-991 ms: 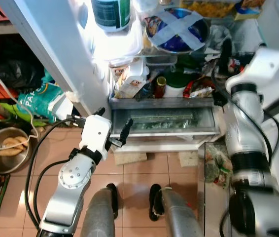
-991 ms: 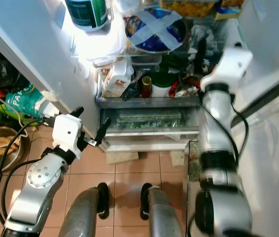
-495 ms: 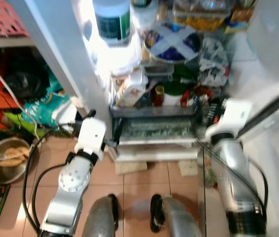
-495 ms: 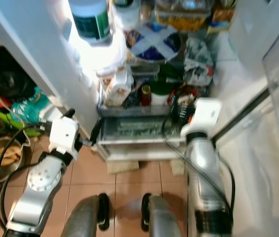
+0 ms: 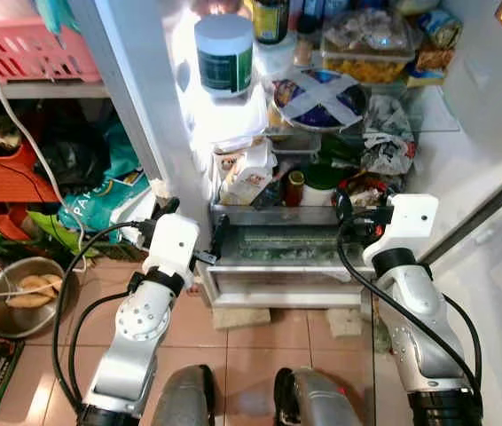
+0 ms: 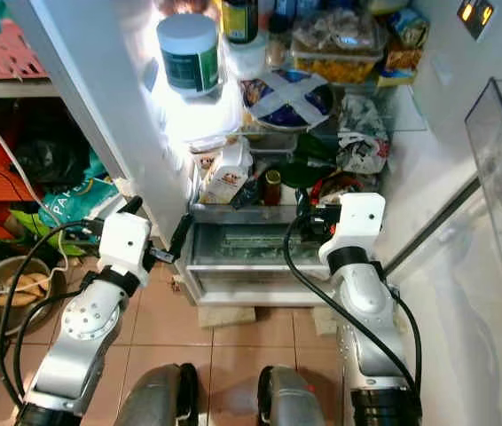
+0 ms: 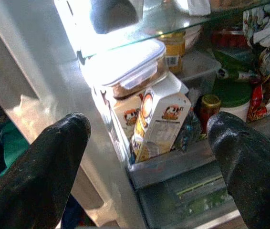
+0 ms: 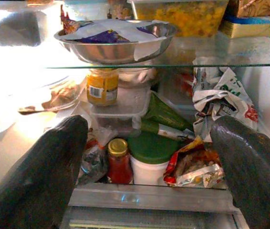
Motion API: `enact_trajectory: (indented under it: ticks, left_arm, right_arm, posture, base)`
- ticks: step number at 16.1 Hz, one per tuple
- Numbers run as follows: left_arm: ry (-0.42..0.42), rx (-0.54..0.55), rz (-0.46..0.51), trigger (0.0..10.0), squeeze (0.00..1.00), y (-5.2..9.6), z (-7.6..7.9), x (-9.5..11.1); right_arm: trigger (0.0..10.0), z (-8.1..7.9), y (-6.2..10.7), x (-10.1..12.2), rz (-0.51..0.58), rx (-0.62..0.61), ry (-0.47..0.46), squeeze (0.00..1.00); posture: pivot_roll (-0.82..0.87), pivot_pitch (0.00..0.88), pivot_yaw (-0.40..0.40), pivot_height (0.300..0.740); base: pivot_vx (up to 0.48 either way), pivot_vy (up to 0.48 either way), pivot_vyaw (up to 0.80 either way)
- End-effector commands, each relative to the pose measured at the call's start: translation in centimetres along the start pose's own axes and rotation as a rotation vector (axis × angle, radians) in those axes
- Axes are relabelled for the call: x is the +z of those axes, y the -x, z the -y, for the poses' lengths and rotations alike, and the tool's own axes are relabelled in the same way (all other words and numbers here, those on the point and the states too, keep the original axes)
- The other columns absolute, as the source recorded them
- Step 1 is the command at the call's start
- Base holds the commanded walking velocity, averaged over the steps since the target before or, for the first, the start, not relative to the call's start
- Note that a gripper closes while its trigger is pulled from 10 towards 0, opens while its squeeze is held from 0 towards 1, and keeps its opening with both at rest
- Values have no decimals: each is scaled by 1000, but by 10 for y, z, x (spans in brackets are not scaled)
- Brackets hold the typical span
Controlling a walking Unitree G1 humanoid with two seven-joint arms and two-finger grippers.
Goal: Restocking fridge
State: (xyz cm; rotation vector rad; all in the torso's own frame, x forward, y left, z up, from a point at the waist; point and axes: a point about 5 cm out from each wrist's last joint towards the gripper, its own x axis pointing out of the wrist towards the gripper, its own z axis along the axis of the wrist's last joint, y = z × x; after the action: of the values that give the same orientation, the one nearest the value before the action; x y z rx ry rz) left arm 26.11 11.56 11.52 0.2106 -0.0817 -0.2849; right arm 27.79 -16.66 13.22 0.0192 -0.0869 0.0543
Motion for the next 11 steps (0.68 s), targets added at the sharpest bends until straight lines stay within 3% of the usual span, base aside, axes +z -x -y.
enact_trajectory:
  ticks: [1,4,11]
  left_arm:
    - [-7,-2,1,10000,0,0,1,-1]
    - [26,-2,-14,10000,0,1,1,-5]
    - [48,-22,-22,10000,0,2,3,-6]
  right_arm:
    - [10000,3,3,3,7,-8,-1,0]
    - [10000,0,5,2,-3,7,3,0]
    - [10000,1,6,0,-18,-6,2,0]
  posture:
    - [26,112,30,740]
    - [24,119,22,740]
    - [35,138,30,740]
  base:
    - [0,0,0]
    - [0,107,0]
    - [0,469,0]
